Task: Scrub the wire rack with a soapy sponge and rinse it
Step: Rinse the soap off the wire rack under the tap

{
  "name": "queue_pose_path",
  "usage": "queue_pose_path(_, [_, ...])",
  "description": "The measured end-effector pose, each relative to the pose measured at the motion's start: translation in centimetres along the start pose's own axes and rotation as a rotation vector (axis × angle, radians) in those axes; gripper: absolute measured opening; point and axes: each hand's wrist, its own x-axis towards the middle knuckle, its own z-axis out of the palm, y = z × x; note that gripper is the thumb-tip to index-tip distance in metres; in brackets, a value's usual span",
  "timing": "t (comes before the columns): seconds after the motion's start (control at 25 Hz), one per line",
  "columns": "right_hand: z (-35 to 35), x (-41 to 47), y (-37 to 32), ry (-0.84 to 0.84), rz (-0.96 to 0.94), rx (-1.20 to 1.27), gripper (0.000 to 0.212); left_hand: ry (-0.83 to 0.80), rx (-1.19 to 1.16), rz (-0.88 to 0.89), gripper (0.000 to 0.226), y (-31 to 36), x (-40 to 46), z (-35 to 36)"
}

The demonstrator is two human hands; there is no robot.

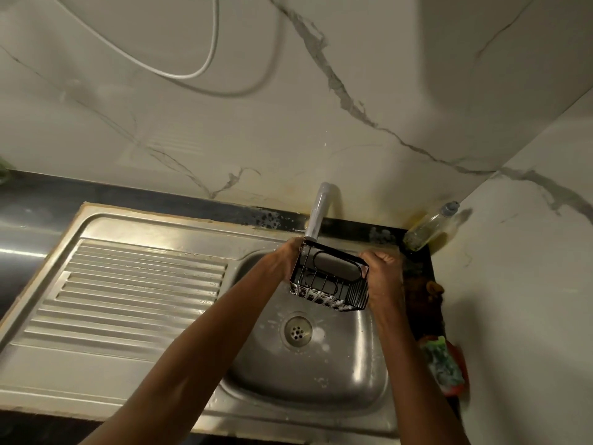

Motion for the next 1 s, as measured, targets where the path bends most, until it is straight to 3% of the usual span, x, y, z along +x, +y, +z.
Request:
queue_pose_path(0.12, [0.9, -1.0, 0.1, 0.039, -0.031, -0.023, 0.030, -0.001, -0.045, -0.015, 0.066, -0.5, 3.2, -0.5])
queue_pose_path(0.28, [1.2, -1.5, -0.2, 0.073, -0.067, -0.061, 0.051, -0.042, -0.082, -0.002, 0.046, 0.3, 1.0, -0.1])
queue_pose_path(0.48, [0.4, -1.1, -1.0, 0.197, -0.066, -0.078, 0.057, -0.079, 0.001, 0.086, 0.034, 1.7, 0.4, 0.9])
queue_pose_path(0.56, [0.6, -1.4, -1.1, 0.267, -0.027, -0.071, 0.051, -0.138, -0.031, 0.077, 0.027, 1.8, -0.2, 0.9])
queue_pose_path(0.68, [1.3, -2.1, -0.7, 0.419, 0.060, -0.101, 0.024, -0.133, -0.030, 0.095, 0.016, 1.3, 0.5, 0.9])
queue_pose_path(0.84, [2.6, -2.7, -1.0, 0.560, 0.245, -0.138, 0.025, -0.017, -0.059, 0.211, 0.025, 0.0, 1.0, 1.9])
queue_pose_path(0.92, [3.1, -3.0, -1.5, 0.510, 0.269, -0.137, 0.035, 0.017, -0.073, 0.244, 0.026, -0.6, 1.3, 2.4])
queue_pose_path(1.0, [3.5, -3.4, -2.3, 0.278, 0.342, -0.219, 0.035, 0.058, -0.084, 0.278, 0.020, -0.7, 1.1, 2.4])
